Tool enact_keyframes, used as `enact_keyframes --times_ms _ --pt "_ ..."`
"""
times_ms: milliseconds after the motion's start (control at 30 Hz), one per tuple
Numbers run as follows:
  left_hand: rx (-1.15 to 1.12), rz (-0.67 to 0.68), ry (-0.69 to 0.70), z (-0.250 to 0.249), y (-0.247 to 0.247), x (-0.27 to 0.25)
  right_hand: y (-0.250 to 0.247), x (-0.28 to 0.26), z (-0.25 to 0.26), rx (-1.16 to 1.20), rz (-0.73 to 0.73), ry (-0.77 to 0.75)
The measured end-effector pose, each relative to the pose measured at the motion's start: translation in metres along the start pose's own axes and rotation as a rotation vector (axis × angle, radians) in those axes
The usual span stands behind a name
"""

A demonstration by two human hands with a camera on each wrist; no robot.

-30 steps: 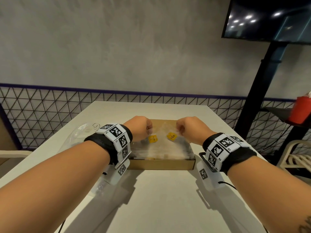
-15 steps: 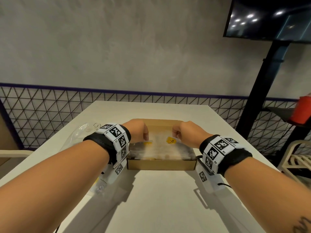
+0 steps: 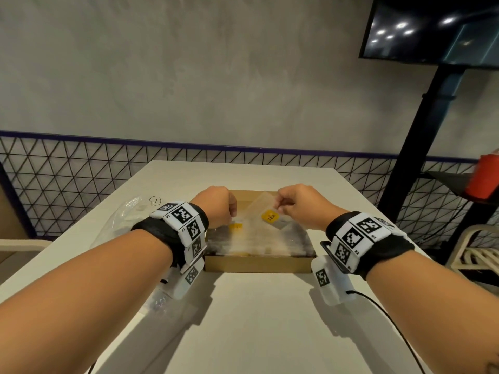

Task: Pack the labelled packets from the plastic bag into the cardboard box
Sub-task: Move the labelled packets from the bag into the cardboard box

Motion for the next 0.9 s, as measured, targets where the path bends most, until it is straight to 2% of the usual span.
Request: enact_keyframes --times_ms 233,333,467,533,733,833,900 --pt "0.029 0.055 0.016 -0.009 0.006 -0.002 0.016 0.002 -0.001 -0.35 0.133 -0.016" --pt "0.041 0.033 -0.001 -0.009 0.005 -0.002 0.016 0.003 0.001 -0.349 0.146 -0.018" --pt "0.027 0.013 -0.061 -0.003 0.003 -0.003 0.006 0.003 0.009 -0.159 0.025 -0.063" --pt "0.031 0.021 -0.067 -0.004 0.004 -0.003 0.007 0.004 0.011 -0.123 0.027 -0.075" --pt "0.031 0.038 -0.004 -0.01 0.009 -0.003 0.023 0.004 0.009 -0.442 0.177 -0.031" --pt "0.035 0.046 -0.005 -0.008 0.01 -0.002 0.021 0.005 0.004 -0.506 0.148 0.023" --pt "0.029 0.048 -0.012 -0.006 0.009 -0.002 0.017 0.006 0.003 -0.461 0.098 0.042"
Point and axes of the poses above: each hand's wrist, its own x-axis towards the middle knuckle, its own y-axis out of the palm, z = x × y, the point moved 3 cm from there along x, towards the middle knuckle, and after that the axes turned 5 degrees about z, right-handed, at the moved point
